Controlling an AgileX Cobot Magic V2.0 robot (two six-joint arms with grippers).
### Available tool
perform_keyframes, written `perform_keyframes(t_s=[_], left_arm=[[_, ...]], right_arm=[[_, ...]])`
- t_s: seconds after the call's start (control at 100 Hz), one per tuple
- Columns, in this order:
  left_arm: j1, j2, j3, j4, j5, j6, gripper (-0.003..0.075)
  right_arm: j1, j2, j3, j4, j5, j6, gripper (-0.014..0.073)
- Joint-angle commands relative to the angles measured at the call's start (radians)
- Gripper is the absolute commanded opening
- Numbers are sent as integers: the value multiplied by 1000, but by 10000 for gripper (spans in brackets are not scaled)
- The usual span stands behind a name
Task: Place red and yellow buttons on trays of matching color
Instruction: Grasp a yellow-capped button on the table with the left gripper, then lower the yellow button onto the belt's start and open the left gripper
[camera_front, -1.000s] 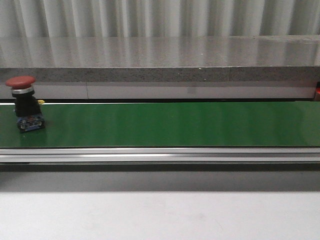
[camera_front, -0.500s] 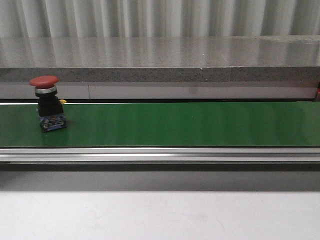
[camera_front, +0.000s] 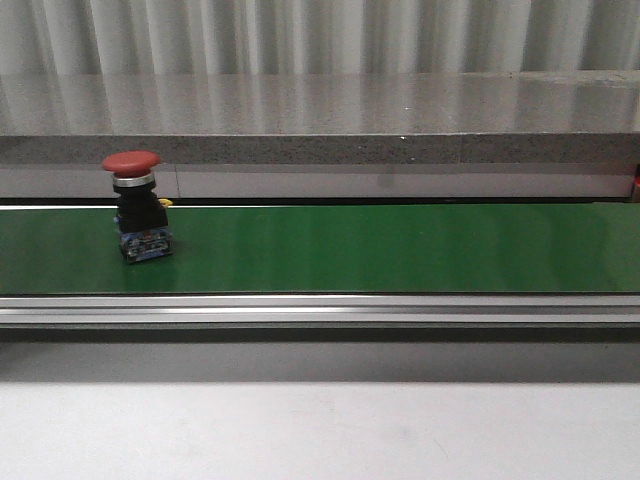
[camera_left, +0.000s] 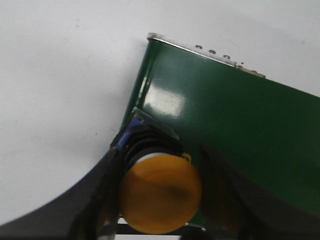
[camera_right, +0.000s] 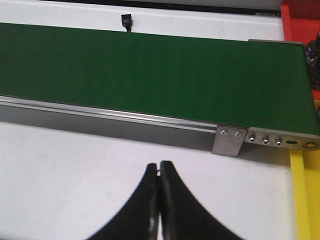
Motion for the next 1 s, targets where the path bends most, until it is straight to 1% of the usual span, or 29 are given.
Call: perform_keyframes(t_s=[0.0, 0.21, 0.31, 0.38, 0.5, 0.53, 0.57, 0.61, 0.7, 0.73, 0.77, 0.8, 0.84, 0.85, 0.87, 0.92, 0.94, 0.95, 0.97, 0.99], left_arm=[[-33, -47, -10, -26, -17, 0, 113], [-87, -9, 18, -26, -21, 0, 113], [-87, 12, 18, -42, -21, 0, 148], [-87, 23, 18, -56, -21, 6, 221], [-90, 18, 16, -78, -29, 33, 433], [-93, 13, 16, -78, -36, 36, 470], [-95, 6, 16, -78, -46, 38, 498], [-106, -4, 16, -76, -61, 44, 498], [-136, -41, 16, -70, -98, 97, 467], [-147, -55, 18, -61, -113, 103, 445], [-167, -78, 22, -60, -138, 133, 397], [-179, -94, 24, -60, -155, 150, 353], [-200, -121, 35, -60, -181, 170, 272], [-203, -130, 37, -63, -184, 179, 241], [-215, -139, 43, -65, -194, 187, 209], [-242, -175, 59, -64, -211, 221, 79], [-254, -185, 67, -64, -217, 226, 47], [-257, -194, 70, -64, -219, 229, 15], [-269, -209, 79, -64, -226, 229, -21], [-279, -224, 89, -64, -237, 231, -16]], right_arm=[[0, 8, -25, -2, -65, -7, -67], [0, 8, -25, -2, -65, -7, -67], [0, 8, -25, -2, -65, -7, -67], [0, 8, -25, -2, -65, -7, -67], [0, 8, -25, -2, -65, -7, -67], [0, 8, -25, -2, -65, -7, -67], [0, 8, -25, -2, -65, -7, -67], [0, 8, -25, -2, -65, -7, -67], [0, 8, -25, -2, -65, -7, -67], [0, 8, -25, -2, -65, -7, -67], [0, 8, -25, -2, -65, -7, -67], [0, 8, -25, -2, -65, -7, -67], [0, 8, -25, -2, -65, -7, -67], [0, 8, -25, -2, -65, -7, -67], [0, 8, -25, -2, -65, -7, -67], [0, 8, -25, -2, -65, -7, -67], [0, 8, -25, -2, -65, -7, -67], [0, 8, -25, -2, -65, -7, -67], [0, 8, -25, -2, -65, -7, -67], [0, 8, -25, -2, -65, -7, -67]])
